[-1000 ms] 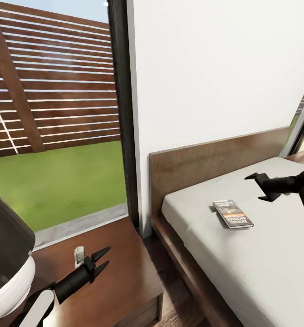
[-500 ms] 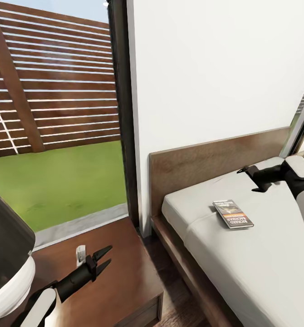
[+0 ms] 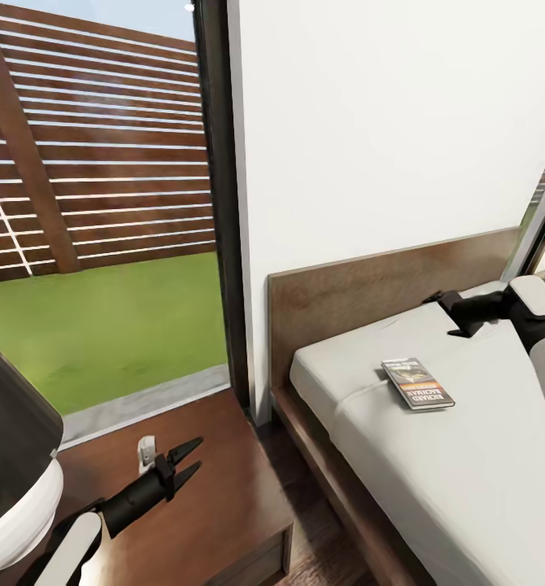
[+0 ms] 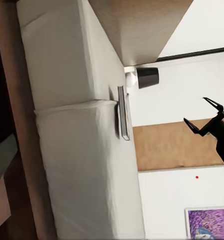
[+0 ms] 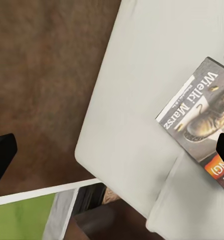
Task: In the bedroom, move the book from the bed onto either nightstand, and place the two sandals side by side next to the bed.
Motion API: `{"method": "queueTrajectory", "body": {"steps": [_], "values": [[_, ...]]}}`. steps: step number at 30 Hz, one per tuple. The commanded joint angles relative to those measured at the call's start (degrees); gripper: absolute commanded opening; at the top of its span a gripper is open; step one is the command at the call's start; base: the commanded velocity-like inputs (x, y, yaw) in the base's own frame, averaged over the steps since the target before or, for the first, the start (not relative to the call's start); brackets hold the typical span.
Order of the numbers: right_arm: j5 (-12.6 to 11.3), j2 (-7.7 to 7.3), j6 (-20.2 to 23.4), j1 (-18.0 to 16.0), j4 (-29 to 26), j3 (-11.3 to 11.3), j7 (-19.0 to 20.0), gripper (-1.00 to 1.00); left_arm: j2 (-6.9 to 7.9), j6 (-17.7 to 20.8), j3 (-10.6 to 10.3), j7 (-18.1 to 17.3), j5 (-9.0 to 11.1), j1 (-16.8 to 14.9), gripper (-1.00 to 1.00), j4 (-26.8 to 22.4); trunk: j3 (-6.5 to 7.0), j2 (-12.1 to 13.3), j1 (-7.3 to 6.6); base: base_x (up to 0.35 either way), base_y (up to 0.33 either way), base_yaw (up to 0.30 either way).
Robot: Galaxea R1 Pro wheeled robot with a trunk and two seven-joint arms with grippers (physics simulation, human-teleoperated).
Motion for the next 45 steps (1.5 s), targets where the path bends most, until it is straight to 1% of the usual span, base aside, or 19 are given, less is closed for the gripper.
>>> {"method": "queueTrajectory", "body": {"steps": [1, 7, 8, 11, 14, 17, 23, 32, 45], "values": [[-0.5, 0.02, 0.1, 0.0, -0.1, -0.2, -0.5, 1.0, 0.0, 0.4, 0.0, 0.0, 0.2, 0.0, 1.0, 0.0, -0.06, 0.0, -0.01, 0.0, 0.0, 0.0], [-0.3, -0.07, 0.0, 0.0, -0.1, -0.5, 0.1, 1.0, -0.08, 1.4, 0.1, 0.1, 0.3, 0.0, 1.0, -0.6, -0.06, 0.0, -0.01, 0.0, 0.0, 0.0], [-0.3, -0.12, 0.0, 0.0, -0.1, -0.5, 0.2, 1.0, -0.4, 3.6, 0.0, 0.1, 0.3, 0.0, 1.0, -1.0, -0.06, 0.0, -0.01, 0.0, 0.0, 0.0], [-0.2, -0.14, 0.0, 0.0, -0.1, -0.5, 0.2, 1.0, -1.16, 6.4, 0.0, 0.0, 0.3, 0.0, 1.0, -1.4, -0.06, 0.0, -0.01, 0.0, 0.0, 0.0], [-0.2, -0.16, 0.0, 0.0, -0.1, -0.5, 0.2, 1.0, -2.0, 8.2, 0.0, 0.0, 0.2, 0.0, 1.0, -1.6, -0.06, 0.0, -0.01, 0.0, 0.0, 0.0], [-0.2, -0.17, 0.0, 0.0, 0.0, -0.6, 0.2, 1.0, -2.53, 9.0, 0.0, -0.1, 0.2, 0.0, 1.0, -1.8, -0.06, 0.0, -0.01, 0.0, 0.0, 0.0], [-0.1, -0.18, 0.0, 0.0, 0.3, -0.6, 0.2, 1.0, -2.95, 9.7, -0.1, -0.3, 0.1, 0.0, 1.0, -2.5, -0.06, 0.0, -0.01, 0.0, 0.0, 0.0], [0.0, -0.23, -0.1, 0.1, 0.6, -0.6, 0.2, 1.0, -3.07, 9.9, -0.2, -0.3, -0.3, 0.0, 1.0, -2.8, -0.13, 0.0, -0.01, 0.0, 0.0, -0.013], [0.0, -0.35, -0.2, 0.1, 0.7, -0.6, 0.2, 1.0, -3.09, 9.9, -0.2, -0.5, -0.3, 0.0, 1.0, -2.8, -1.03, 0.0, -0.01, 0.0, 0.0, -0.108]]}}
